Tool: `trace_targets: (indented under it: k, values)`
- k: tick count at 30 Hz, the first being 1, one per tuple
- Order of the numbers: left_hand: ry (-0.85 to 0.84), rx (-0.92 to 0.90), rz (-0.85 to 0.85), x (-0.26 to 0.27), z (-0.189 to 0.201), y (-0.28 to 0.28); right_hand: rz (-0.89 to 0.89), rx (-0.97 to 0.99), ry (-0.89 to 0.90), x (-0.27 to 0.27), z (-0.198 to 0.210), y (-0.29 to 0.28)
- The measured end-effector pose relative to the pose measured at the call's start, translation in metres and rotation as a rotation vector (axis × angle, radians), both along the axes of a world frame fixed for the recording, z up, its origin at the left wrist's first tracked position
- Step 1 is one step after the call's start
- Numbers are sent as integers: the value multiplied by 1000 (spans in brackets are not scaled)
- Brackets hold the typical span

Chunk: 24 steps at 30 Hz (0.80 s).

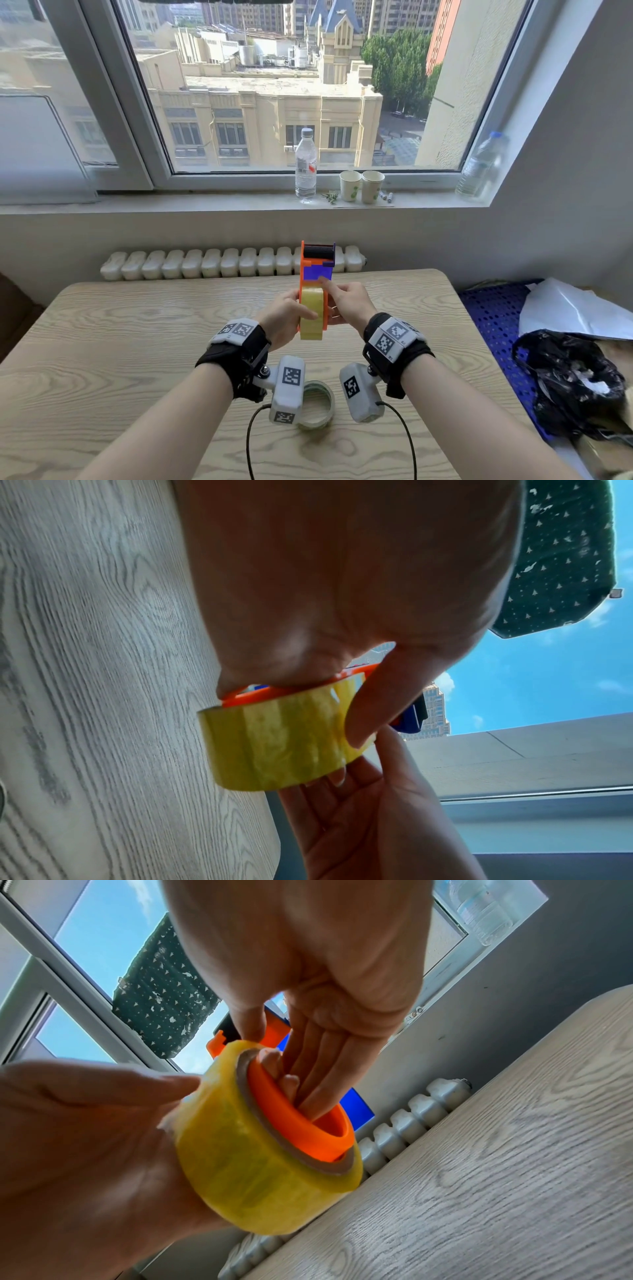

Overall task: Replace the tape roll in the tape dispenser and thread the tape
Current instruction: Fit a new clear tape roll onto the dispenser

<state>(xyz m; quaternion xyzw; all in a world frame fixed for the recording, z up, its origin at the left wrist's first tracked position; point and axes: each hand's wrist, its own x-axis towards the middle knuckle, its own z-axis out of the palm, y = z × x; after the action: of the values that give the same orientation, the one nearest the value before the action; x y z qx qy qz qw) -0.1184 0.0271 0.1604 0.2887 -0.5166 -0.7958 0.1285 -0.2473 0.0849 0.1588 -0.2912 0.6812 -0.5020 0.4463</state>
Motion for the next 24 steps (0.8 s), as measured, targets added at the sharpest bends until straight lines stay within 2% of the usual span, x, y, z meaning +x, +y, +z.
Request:
trace_targets:
  k: [12, 16, 20, 24]
  values:
    - [-20, -42, 43, 5, -4, -8, 120, -46, -53, 6, 4, 4]
    - [-24, -35, 58, 4, -5, -9, 82, -34, -48, 7, 4, 2]
    - [8, -48, -30, 7, -3, -9, -7, -18, -15, 7, 0, -2]
    - [-22, -96, -47, 8, -6, -10, -30, -6, 12, 6, -4, -6]
